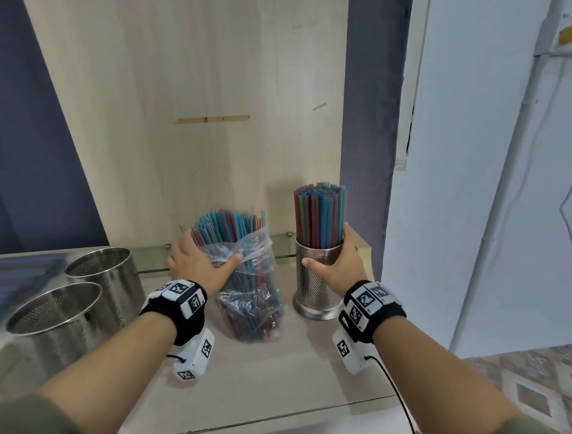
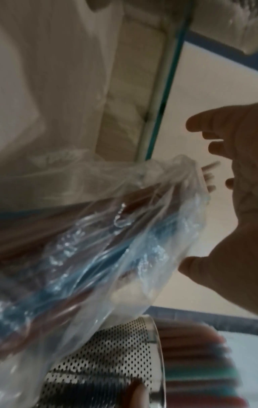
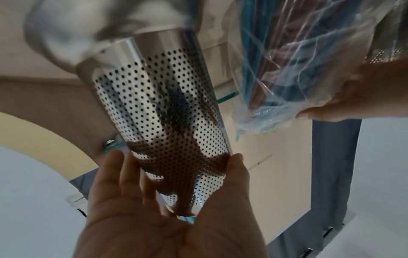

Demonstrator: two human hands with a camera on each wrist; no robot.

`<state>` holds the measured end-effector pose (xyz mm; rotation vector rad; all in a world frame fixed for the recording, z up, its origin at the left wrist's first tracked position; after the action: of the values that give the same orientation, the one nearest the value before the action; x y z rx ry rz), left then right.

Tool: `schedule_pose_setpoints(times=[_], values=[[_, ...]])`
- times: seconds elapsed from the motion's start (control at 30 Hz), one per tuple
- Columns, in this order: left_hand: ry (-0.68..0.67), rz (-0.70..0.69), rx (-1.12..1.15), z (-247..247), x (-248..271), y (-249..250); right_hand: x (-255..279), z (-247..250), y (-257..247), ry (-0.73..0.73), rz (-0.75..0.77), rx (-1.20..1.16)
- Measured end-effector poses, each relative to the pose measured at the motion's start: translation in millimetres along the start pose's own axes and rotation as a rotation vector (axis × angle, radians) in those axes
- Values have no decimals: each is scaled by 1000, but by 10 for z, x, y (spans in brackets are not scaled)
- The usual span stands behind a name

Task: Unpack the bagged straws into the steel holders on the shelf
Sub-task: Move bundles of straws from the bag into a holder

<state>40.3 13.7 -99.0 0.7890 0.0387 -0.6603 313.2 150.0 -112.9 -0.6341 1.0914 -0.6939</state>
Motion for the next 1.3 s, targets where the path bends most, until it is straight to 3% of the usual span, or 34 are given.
schedule_pose_setpoints(times=[0.13, 0.27, 0.43, 0.8, 0.97, 1.07, 1.2, 1.3], values=[[-147, 132, 310, -61, 2, -71, 5, 72, 12, 64, 5, 44], [-241, 173, 387, -160, -10, -42, 32, 222, 13, 114, 4, 79], [-286, 112, 412, -263, 43, 71, 47, 262, 105, 121, -63, 65], [-333, 34, 529, -547, 303, 587, 56, 258, 165, 125, -90, 42], [-168, 17, 671, -612, 377, 800, 57, 274, 138, 120, -84, 35], [-209, -24, 557, -758, 452, 859, 58, 271, 144, 120, -83, 30], [-284, -48, 123, -830, 457, 856, 72, 274, 143, 109, -94, 26], [-306, -37, -60, -686, 413, 789, 87, 277, 113, 104, -112, 25]])
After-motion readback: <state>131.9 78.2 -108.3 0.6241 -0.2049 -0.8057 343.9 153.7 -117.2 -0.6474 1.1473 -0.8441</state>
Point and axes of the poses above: each hand's wrist, its own x-axis away from the middle knuckle, its own z-axis out of the back of the hand, y = z × x, the point moved 5 cm from there along -x, towards the middle knuckle, and after that the axes turned 11 degrees about z, right-handed, at the moved point
